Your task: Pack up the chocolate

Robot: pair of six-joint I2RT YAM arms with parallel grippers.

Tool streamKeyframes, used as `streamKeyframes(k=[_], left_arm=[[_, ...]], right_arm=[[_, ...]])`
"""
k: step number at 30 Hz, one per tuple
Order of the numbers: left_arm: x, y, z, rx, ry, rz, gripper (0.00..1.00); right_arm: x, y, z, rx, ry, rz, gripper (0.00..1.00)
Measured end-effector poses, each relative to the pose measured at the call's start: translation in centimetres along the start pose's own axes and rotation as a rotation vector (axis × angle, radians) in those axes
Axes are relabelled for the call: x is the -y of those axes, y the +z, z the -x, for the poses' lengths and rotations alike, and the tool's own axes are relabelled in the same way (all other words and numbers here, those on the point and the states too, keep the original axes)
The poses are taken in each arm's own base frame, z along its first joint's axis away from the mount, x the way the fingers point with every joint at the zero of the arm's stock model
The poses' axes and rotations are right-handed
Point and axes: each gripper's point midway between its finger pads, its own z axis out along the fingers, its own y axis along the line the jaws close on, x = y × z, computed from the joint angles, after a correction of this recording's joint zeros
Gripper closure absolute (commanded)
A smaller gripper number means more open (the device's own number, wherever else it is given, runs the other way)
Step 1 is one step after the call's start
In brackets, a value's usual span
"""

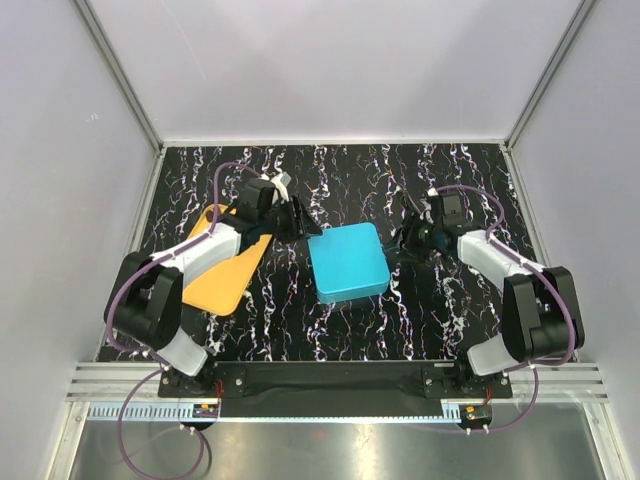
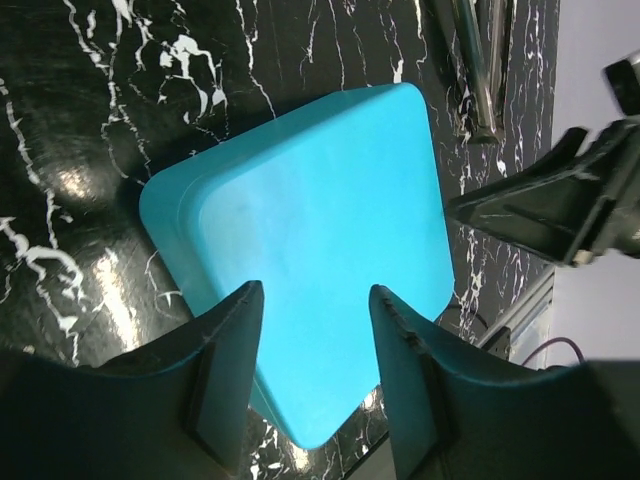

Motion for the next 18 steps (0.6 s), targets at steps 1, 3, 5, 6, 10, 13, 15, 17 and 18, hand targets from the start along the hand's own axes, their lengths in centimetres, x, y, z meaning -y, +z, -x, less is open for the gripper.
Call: streamKeyframes(k=[1,3,5,6,10,13,15,17,18], left_arm=[[-0.1,0.3,-0.1,-0.007,-0.002,-0.003,0.5],[-0.8,1.1,-0.7,-0.027,-0.01,0.0,0.51],[-1.8,2.0,-1.5,-0.055,-0.023,0.013,0.52],[-2.0,2.3,-1.9,-0.069,-0.033,0.002,0.52],[-1.7,2.6,-1.6,-0.053,-0.023,-0.026,0.52],[-1.6,2.7,-1.6,-0.047,-0.02,-0.034,0.52],[-1.6,2.7,-1.6,-0.045,-0.02,-0.034,0.52],[-1.7,2.7,-1.6,-0.044,-0.02,-0.036,0.52],[-1.7,2.7,-1.6,-0.043,-0.019,-0.037,0.52]], right_arm=[[-0.2,-0.4,0.4,0.007,-0.01,-0.007,0.46],[-1.1,-1.2,1.2,0.023,-0.034,-0.001,0.48],[-1.9,-1.9,1.7,0.033,-0.054,0.015,0.55],[-2.3,-2.1,1.7,0.033,-0.063,0.031,0.58],[-4.8,-2.8,0.6,0.001,-0.088,0.157,0.77],[-8.2,-2.6,-2.2,-0.067,-0.137,0.293,0.83],[-10.9,-2.2,-4.9,-0.137,-0.186,0.383,0.87],[-13.4,-1.8,-7.7,-0.214,-0.226,0.487,0.87],[-14.1,-1.5,-8.8,-0.242,-0.236,0.539,0.87]])
